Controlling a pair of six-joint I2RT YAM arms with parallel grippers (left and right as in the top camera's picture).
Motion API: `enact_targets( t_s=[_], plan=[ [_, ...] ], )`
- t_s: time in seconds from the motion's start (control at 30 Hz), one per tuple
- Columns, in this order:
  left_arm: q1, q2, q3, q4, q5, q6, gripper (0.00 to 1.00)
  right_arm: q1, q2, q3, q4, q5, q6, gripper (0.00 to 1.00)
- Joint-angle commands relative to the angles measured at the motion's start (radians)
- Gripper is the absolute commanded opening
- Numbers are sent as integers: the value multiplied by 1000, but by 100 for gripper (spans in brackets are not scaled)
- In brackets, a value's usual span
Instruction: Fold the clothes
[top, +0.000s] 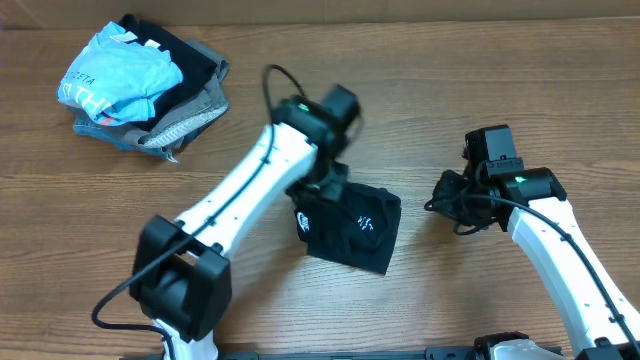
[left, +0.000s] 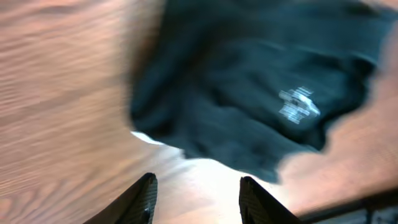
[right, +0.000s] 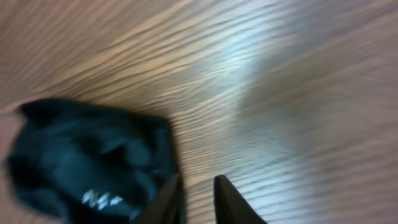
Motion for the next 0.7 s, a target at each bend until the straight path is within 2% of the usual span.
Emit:
enact_targets(
  t_s=[0.0, 0.1, 0.2, 0.33, 0.43, 0.5, 0.53, 0.6, 0.67],
  plan=[
    [45, -1, 23, -3, -8, 39, 46, 5, -6, 13, 23, -212, -144, 32],
    [56, -1, 6, -2, 26, 92, 49, 34, -6, 6, 27, -216, -147, 41],
    [56, -1, -11, 8, 23, 94, 49, 84, 1, -13, 53, -204, -147, 47],
    [56, -1, -13, 27, 23, 94, 52, 175, 50, -36, 104, -165, -127, 47],
    [56, -1, -13, 29, 26, 95, 54, 239, 116, -43, 142, -31, -52, 46],
    [56, -1, -13, 22, 26, 95, 56, 259, 158, -43, 150, 64, 8, 40],
    [56, -1, -13, 18, 26, 95, 57, 261, 178, -43, 160, 81, 19, 34],
    [56, -1, -14, 12, 26, 95, 57, 261, 195, -42, 172, 70, 19, 4],
    [54, 0, -14, 9, 26, 95, 57, 251, 187, -30, 144, 105, 19, 4]
  ],
)
